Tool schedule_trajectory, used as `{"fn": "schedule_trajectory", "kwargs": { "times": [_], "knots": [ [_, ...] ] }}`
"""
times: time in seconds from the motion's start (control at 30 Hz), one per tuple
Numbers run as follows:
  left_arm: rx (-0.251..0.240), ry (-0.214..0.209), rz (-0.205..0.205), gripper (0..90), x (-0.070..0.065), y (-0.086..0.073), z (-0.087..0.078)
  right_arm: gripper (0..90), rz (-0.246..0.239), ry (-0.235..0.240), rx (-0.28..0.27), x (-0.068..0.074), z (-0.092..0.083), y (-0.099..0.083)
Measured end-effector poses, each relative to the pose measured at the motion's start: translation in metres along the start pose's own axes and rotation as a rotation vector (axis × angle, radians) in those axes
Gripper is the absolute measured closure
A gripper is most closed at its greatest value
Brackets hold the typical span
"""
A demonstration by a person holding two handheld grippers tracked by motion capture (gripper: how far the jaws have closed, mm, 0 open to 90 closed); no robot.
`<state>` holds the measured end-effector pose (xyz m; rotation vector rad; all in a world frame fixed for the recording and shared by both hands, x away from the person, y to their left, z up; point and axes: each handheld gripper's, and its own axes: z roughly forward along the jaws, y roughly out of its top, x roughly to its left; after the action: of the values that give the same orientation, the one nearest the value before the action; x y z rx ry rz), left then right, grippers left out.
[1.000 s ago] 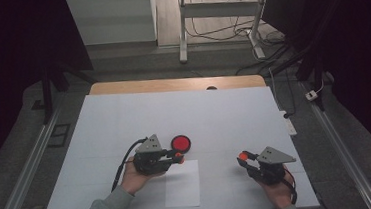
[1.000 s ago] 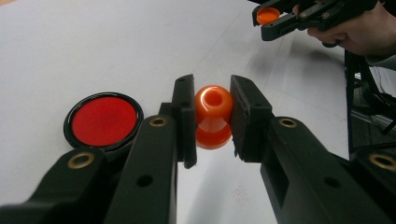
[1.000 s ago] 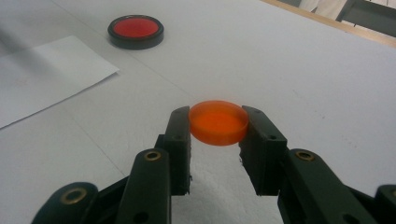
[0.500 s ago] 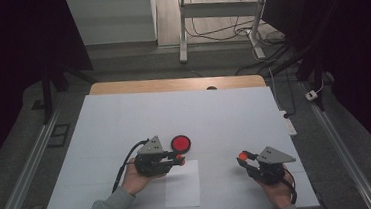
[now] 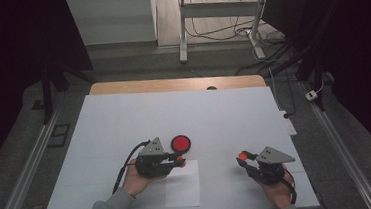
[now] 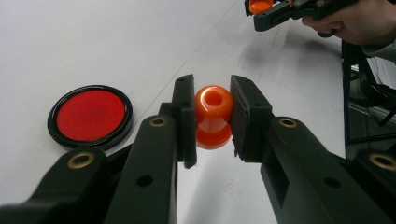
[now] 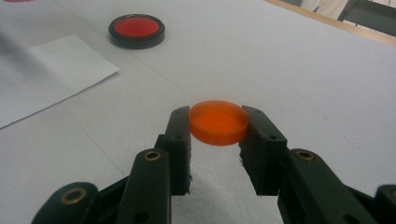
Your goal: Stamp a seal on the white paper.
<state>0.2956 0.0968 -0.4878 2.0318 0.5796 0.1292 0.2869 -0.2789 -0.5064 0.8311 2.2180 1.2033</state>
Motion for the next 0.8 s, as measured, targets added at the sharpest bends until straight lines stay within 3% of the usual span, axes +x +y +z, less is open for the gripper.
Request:
{"fn": "schedule_trajectory", "kwargs": {
  "times": [0.8],
  "knots": [
    [0.02, 0.006, -0.001, 72.6, -0.0037, -0.0071, 0.001, 64.0, 0.001, 0.004, 0.01, 0.0004, 0.0015, -0.0007]
  ]
}}
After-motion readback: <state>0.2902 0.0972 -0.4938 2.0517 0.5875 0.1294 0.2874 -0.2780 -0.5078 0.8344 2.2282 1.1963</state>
